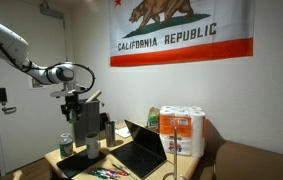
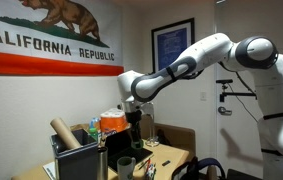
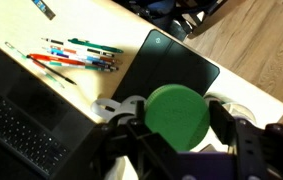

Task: Pick up the green lid from the table and place it on top of the jar on the left, place the jar inside the grey bin

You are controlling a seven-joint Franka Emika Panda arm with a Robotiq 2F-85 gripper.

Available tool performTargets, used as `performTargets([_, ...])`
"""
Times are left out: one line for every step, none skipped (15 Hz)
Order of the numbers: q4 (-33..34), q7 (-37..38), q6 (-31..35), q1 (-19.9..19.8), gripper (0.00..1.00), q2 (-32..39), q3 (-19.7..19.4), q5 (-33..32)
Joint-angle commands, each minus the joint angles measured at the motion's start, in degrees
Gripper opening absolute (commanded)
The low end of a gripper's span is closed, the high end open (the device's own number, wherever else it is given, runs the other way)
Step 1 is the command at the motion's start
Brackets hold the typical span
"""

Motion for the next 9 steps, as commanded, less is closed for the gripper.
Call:
performTargets([5.79, 1.19, -0.10, 1.66, 0.40, 4.83, 0.76, -2.62])
performTargets([6.91, 0.95, -0.35, 2.09, 0.40, 5.79, 0.88, -2.99])
performTargets([7.88, 0.68, -0.36, 2.45, 0.40, 6.77, 0.95, -3.16])
performTargets([8.72, 0.53, -0.17, 2.84, 0.40, 7.71, 1.04, -3.38])
performTargets([9.35, 0.37, 0.11, 3.22, 0.40, 8.52, 1.13, -3.53])
performTargets([10.17, 0.37, 0.19, 3.60, 0.40, 9.41, 1.22, -3.54])
performTargets([10.82, 0.16, 0.17, 4.00, 0.40, 10.18, 1.33, -3.48])
performTargets([11.42, -0.06, 0.05, 4.41, 0.40, 10.89, 1.49, -3.38])
performTargets([11.91, -0.15, -0.10, 4.79, 0.40, 11.48, 1.62, -3.33])
